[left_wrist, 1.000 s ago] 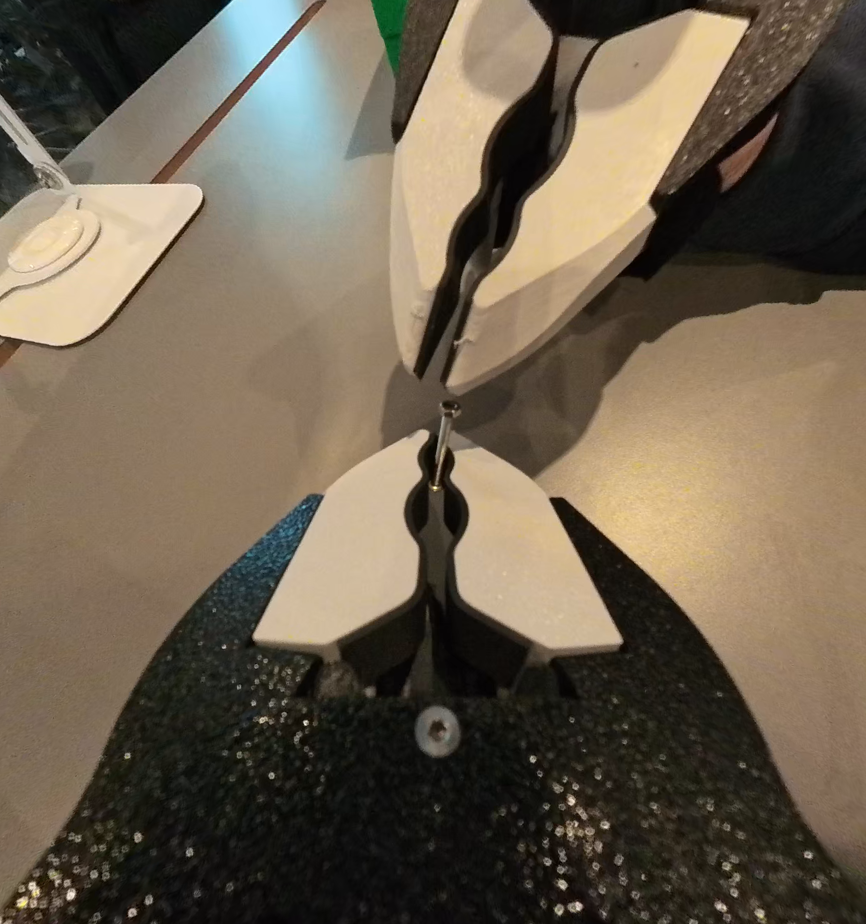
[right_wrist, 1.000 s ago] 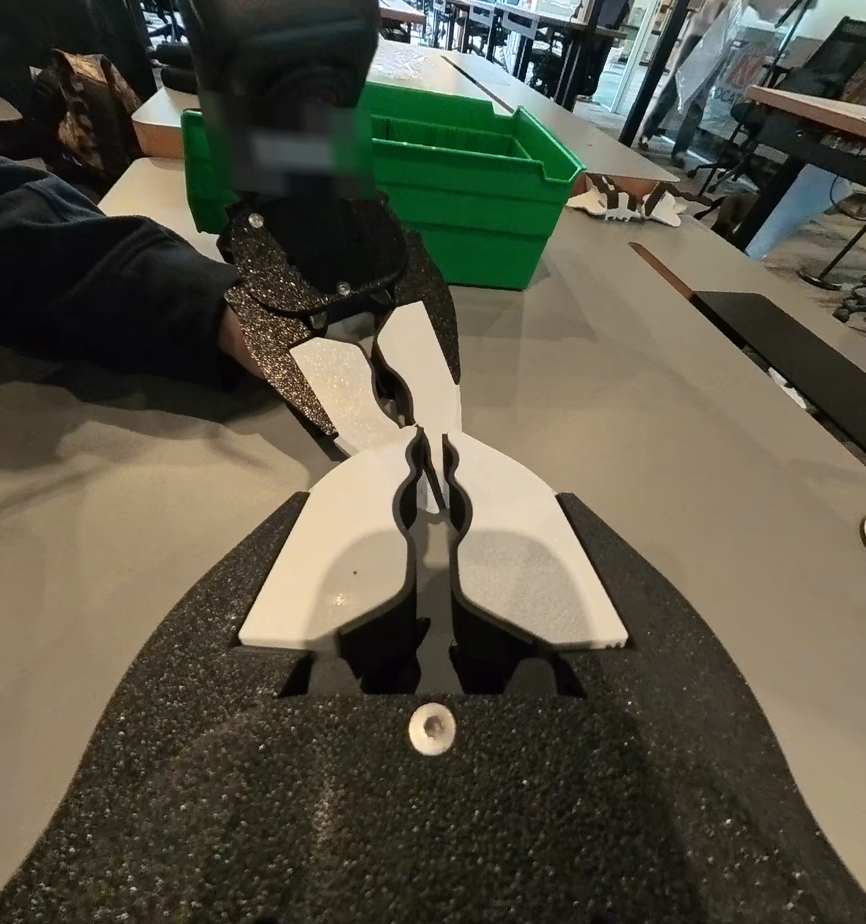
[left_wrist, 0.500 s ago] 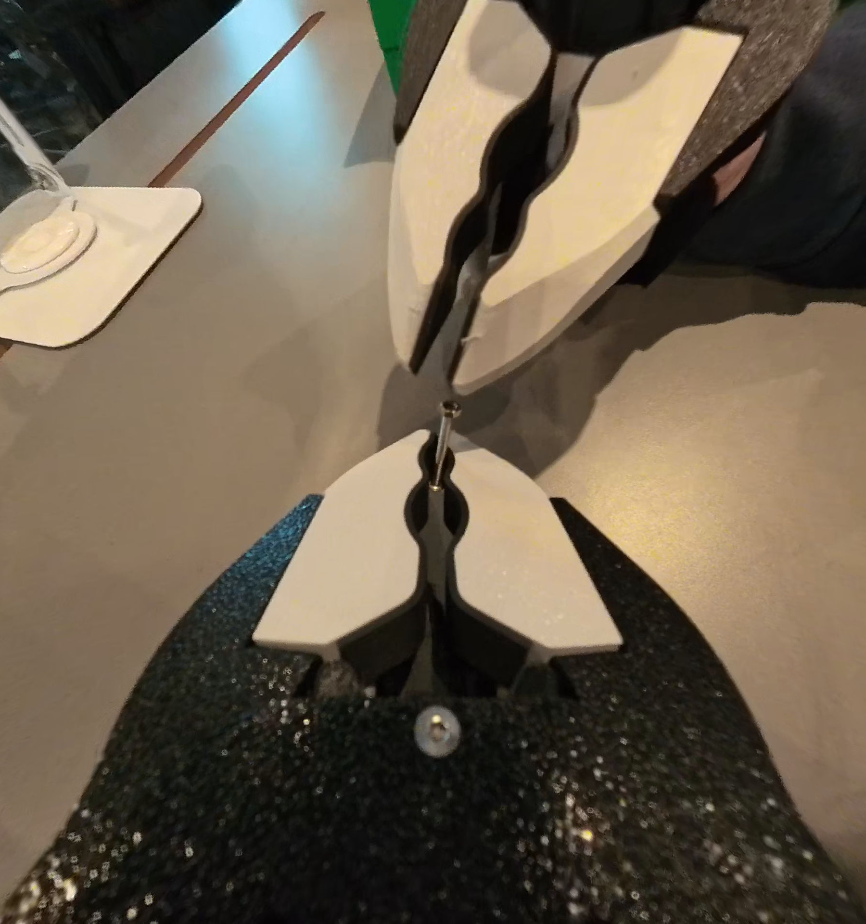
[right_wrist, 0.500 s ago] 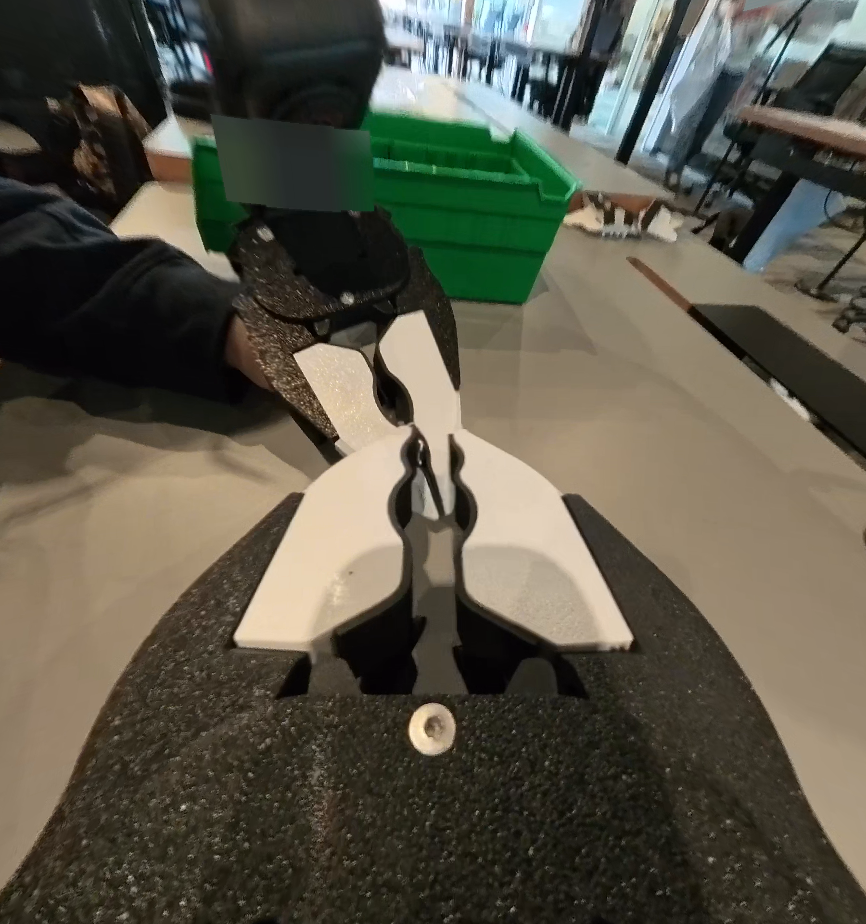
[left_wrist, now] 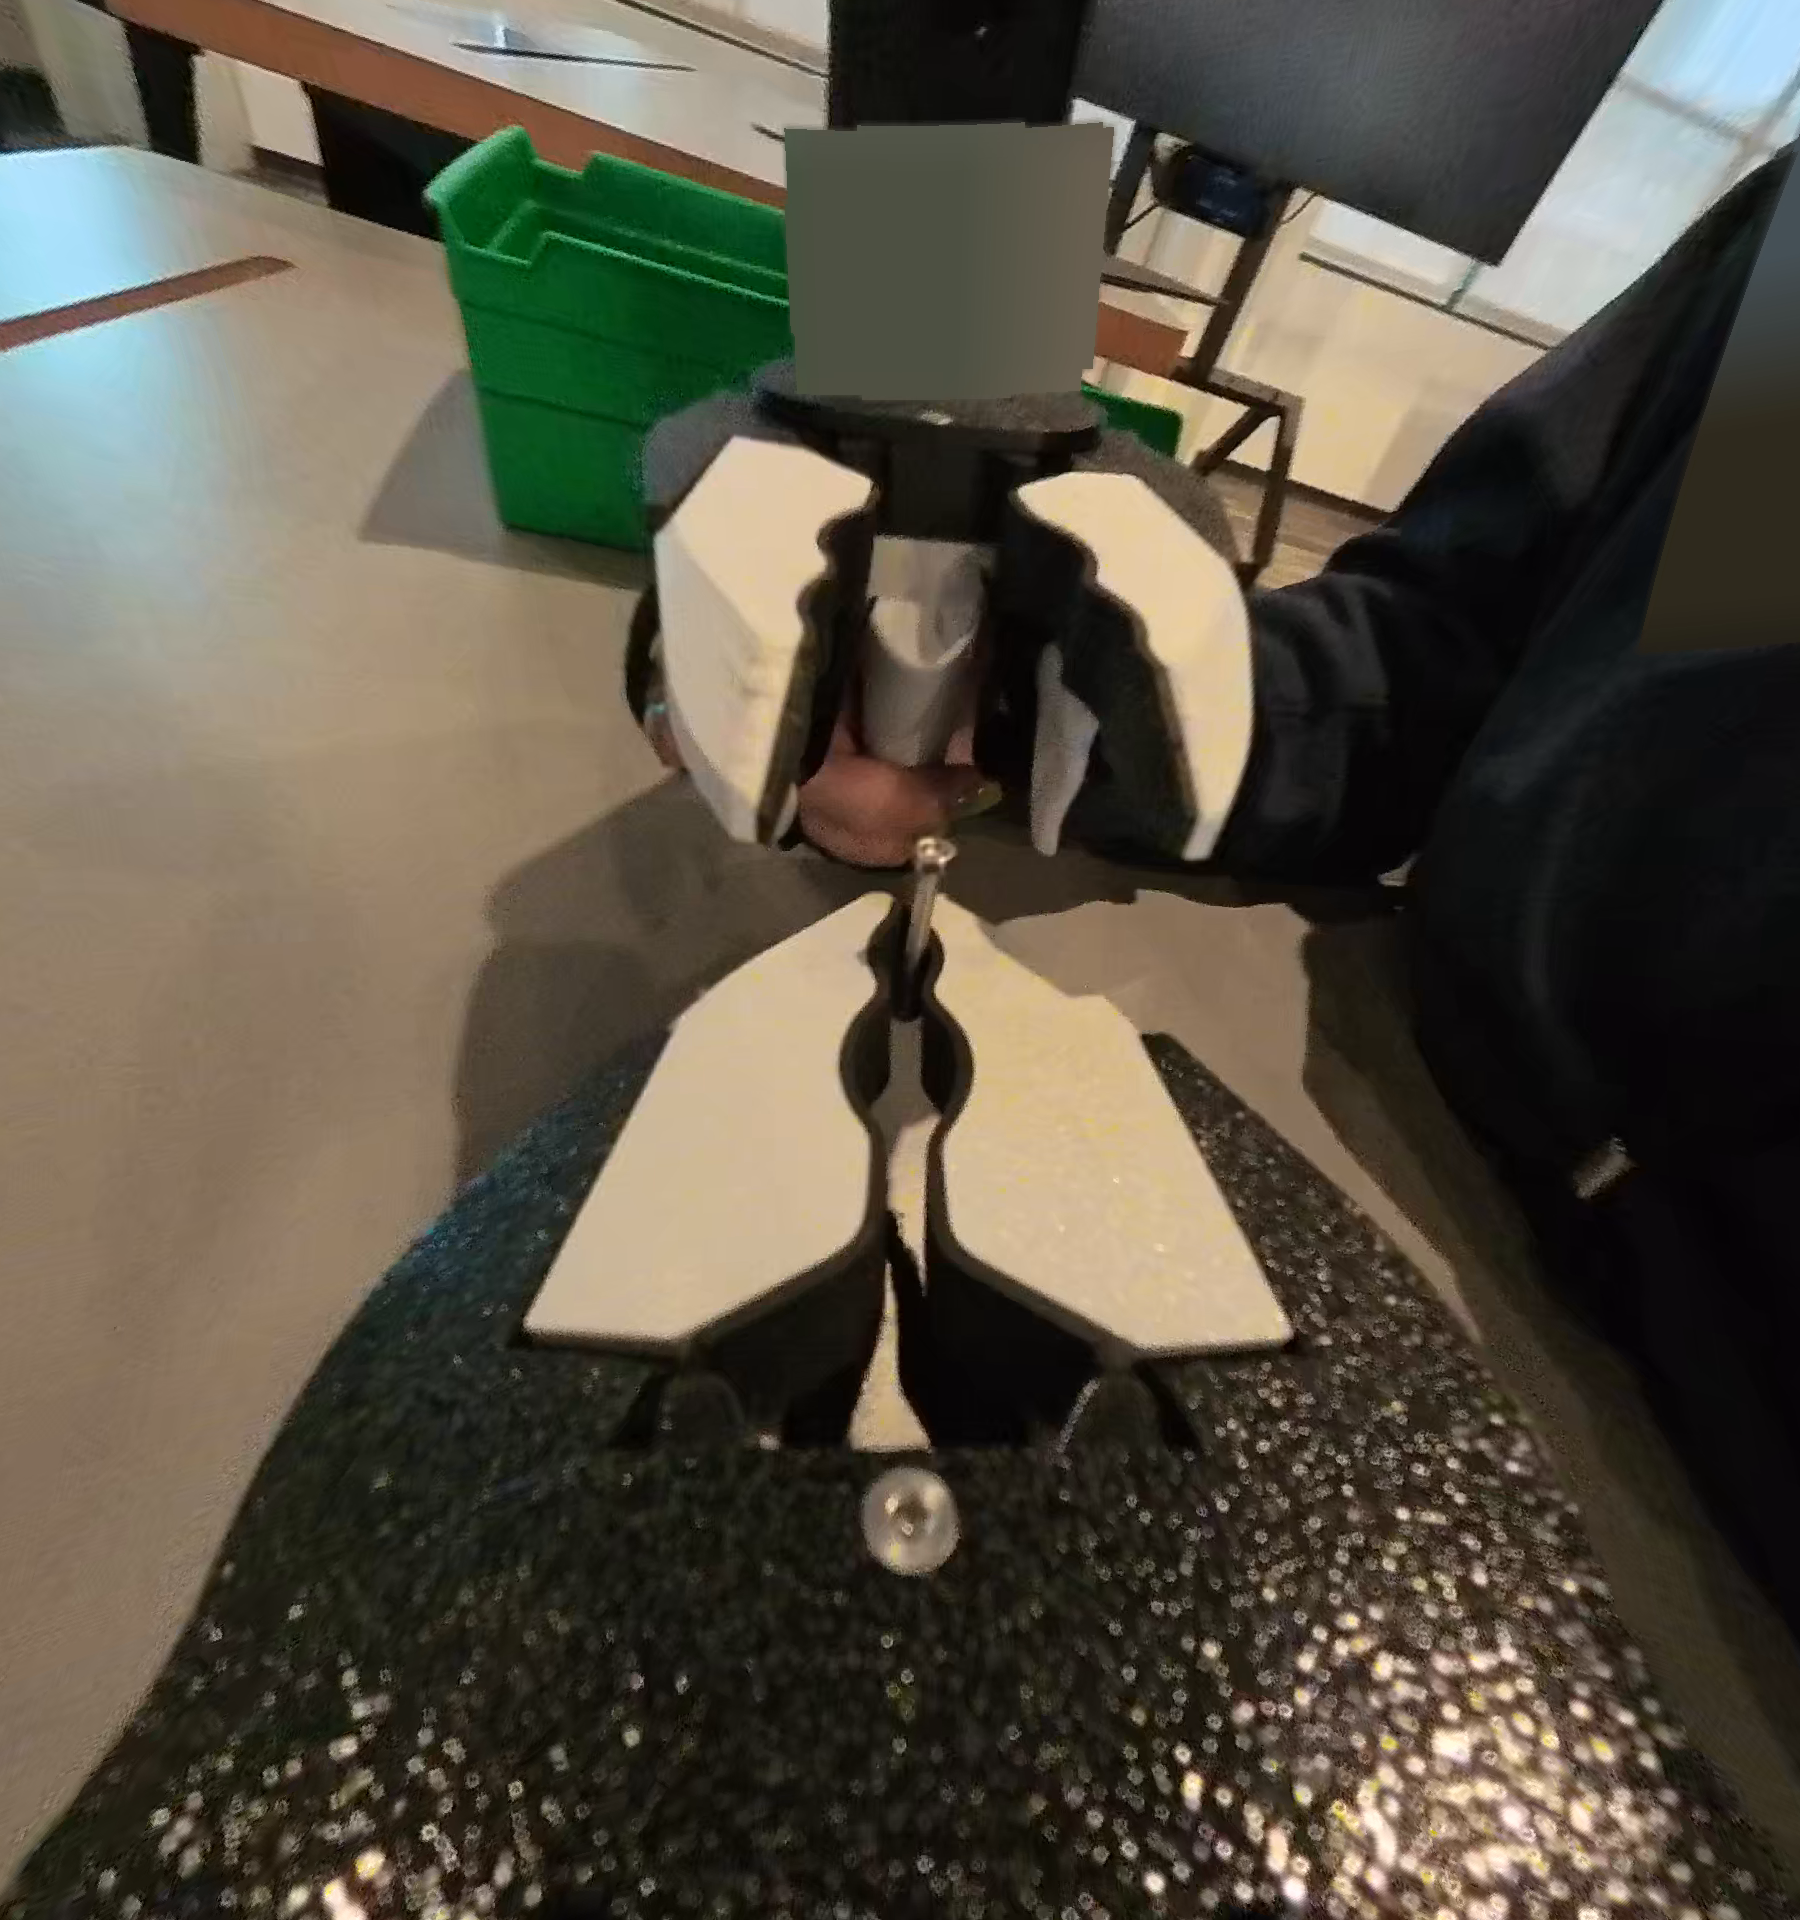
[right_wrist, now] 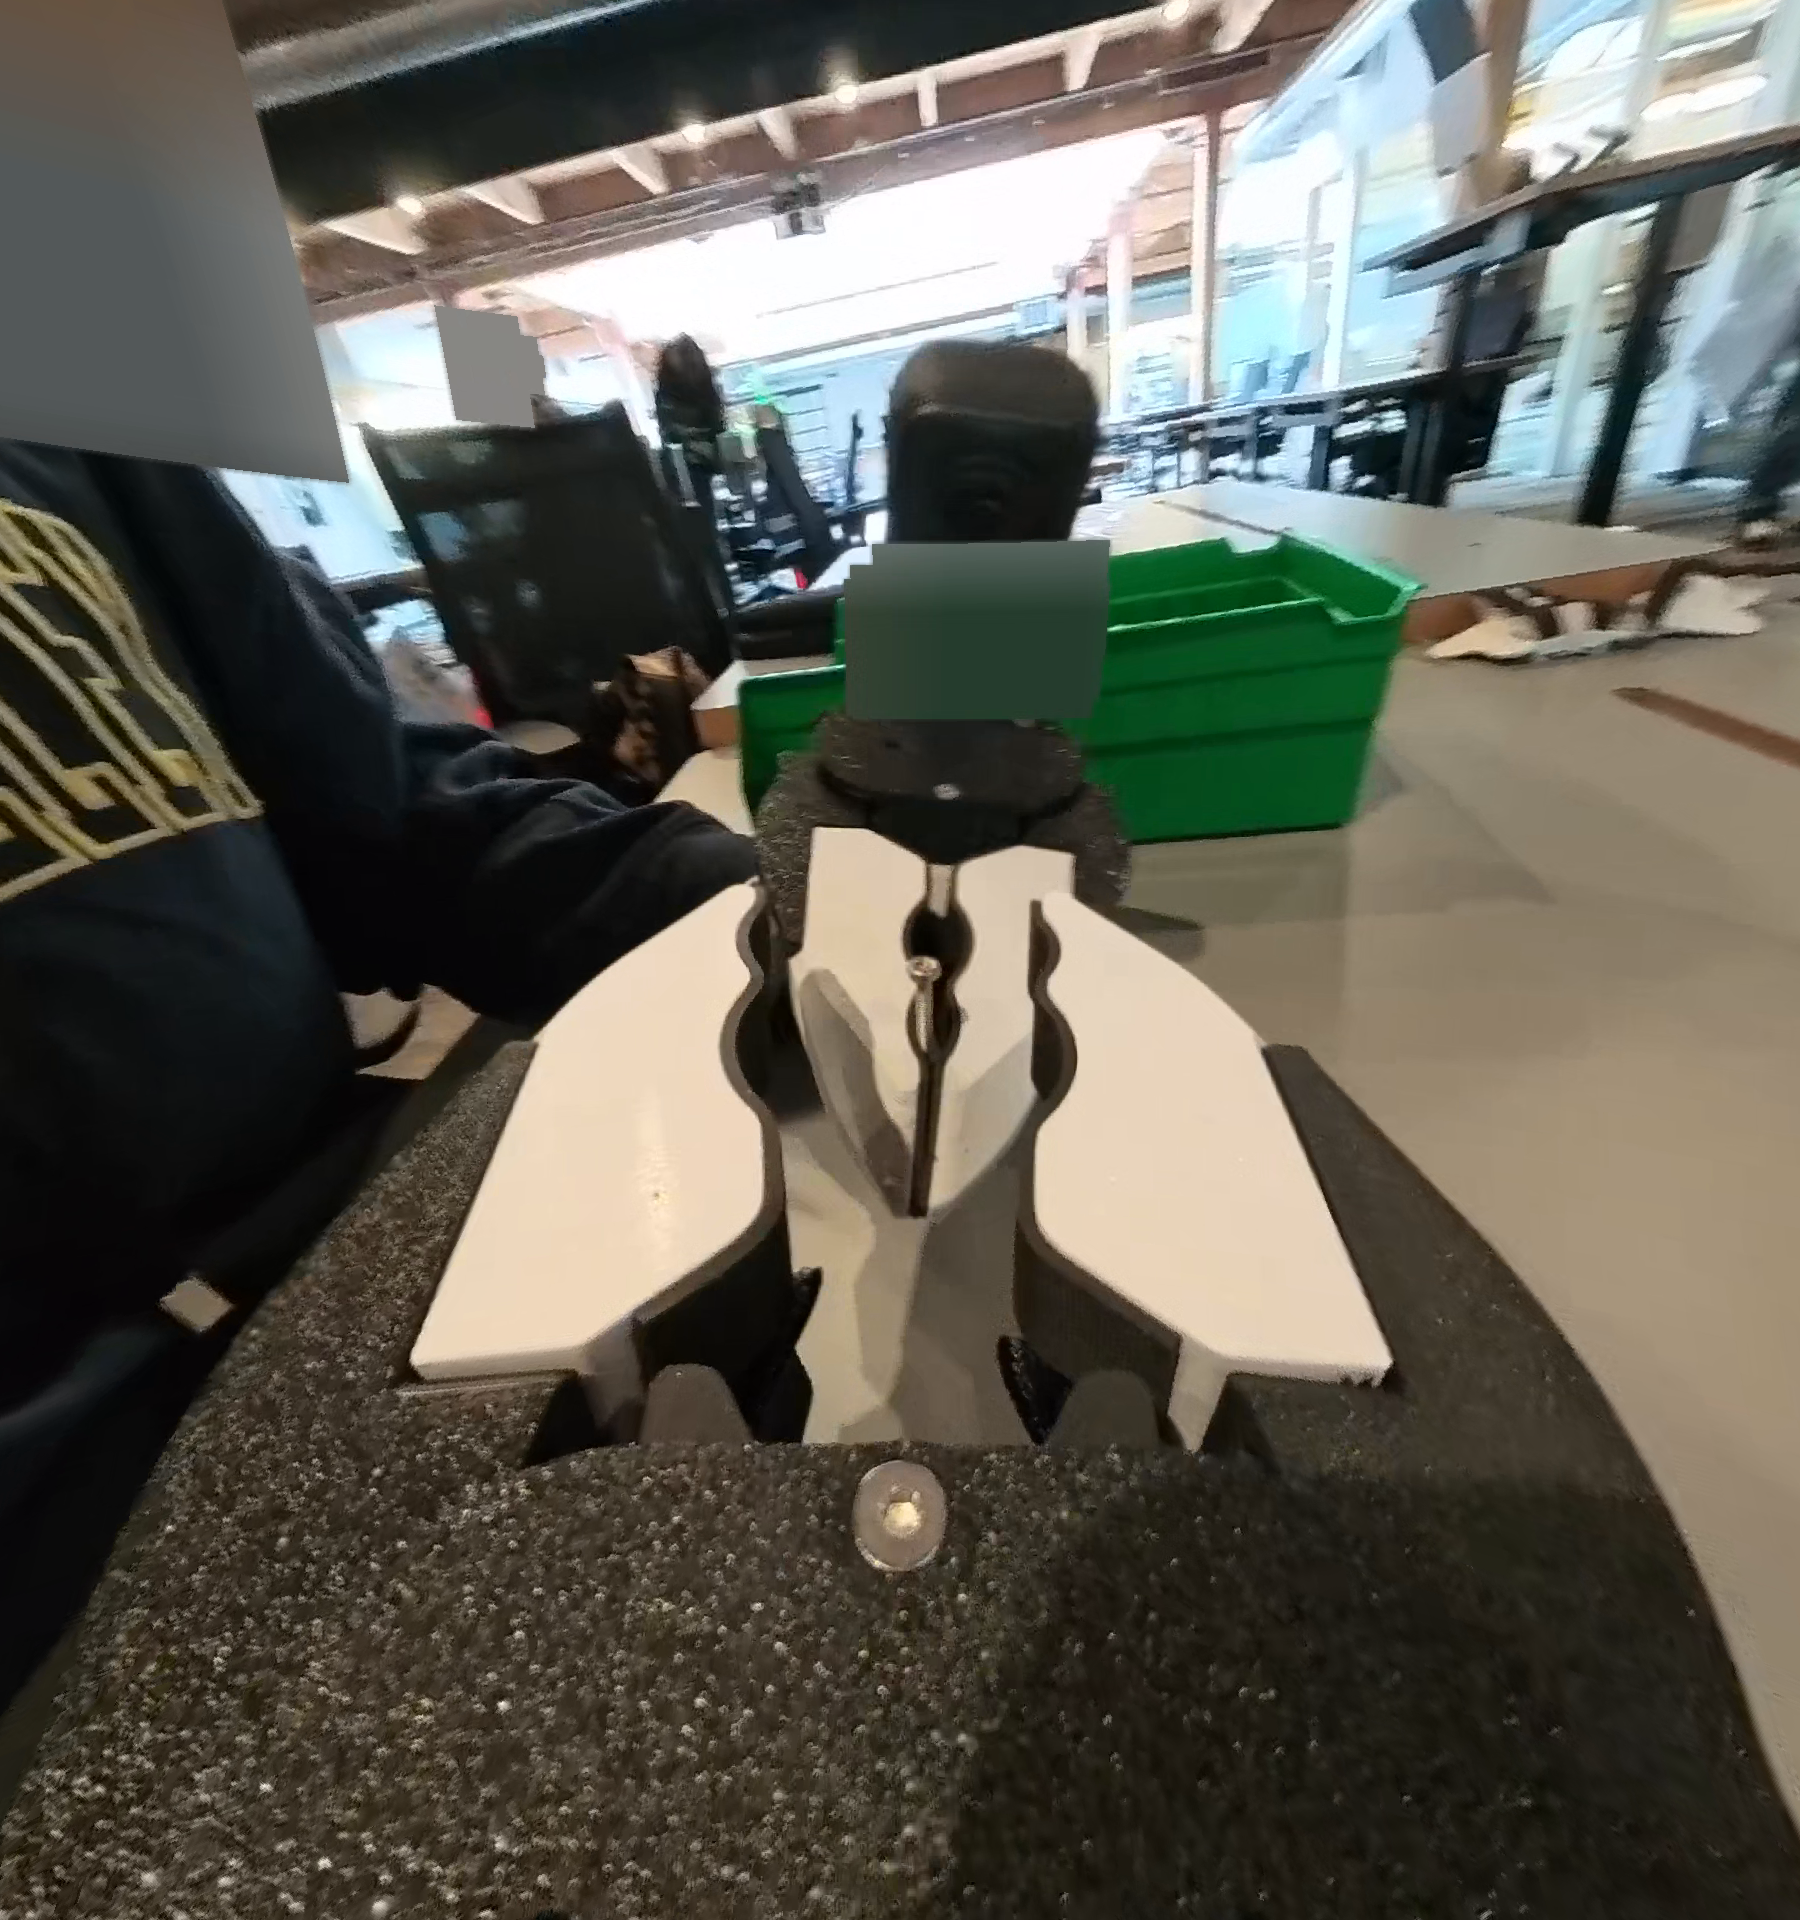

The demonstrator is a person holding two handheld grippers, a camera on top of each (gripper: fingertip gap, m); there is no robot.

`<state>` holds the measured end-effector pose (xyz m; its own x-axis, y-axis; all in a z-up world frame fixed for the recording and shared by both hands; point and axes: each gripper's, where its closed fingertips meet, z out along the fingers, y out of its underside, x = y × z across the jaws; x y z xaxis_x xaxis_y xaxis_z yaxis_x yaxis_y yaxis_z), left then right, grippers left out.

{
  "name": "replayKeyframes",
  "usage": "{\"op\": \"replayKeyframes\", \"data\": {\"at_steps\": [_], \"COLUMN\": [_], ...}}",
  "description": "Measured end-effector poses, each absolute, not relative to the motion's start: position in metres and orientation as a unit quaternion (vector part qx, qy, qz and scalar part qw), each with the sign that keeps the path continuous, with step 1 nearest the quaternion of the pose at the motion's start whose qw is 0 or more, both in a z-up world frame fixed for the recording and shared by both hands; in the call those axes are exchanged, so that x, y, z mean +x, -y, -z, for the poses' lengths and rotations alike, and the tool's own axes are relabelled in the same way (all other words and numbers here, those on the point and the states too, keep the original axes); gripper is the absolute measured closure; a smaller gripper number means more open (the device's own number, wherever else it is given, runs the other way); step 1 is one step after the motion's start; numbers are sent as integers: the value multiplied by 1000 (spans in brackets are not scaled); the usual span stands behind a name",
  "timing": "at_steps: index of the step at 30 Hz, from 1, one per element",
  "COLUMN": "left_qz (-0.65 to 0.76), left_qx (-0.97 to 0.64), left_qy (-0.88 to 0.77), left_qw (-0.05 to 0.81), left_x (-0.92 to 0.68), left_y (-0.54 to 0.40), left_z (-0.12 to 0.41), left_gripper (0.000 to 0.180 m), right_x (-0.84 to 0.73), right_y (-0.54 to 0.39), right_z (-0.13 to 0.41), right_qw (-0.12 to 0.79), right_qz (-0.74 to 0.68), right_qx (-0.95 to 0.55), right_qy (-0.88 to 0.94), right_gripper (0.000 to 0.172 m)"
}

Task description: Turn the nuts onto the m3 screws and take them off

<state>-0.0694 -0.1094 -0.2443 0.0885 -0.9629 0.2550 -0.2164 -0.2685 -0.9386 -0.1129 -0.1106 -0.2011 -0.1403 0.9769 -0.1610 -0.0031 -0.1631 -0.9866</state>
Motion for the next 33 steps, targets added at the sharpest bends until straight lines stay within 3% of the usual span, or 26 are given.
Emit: {"op": "replayKeyframes", "data": {"at_steps": [15,33], "left_qz": [510,511], "left_qx": [-625,-627], "left_qy": [-458,-457], "left_qw": [372,369], "left_x": [-71,-71], "left_y": [111,110], "left_z": [241,241], "left_gripper": [180,180], "right_x": [-107,-103], "right_y": [119,122], "right_z": [203,203], "right_qw": [393,384], "right_qz": [-586,-587], "right_qx": [-496,-489], "right_qy": [507,518], "right_gripper": [142,148]}}
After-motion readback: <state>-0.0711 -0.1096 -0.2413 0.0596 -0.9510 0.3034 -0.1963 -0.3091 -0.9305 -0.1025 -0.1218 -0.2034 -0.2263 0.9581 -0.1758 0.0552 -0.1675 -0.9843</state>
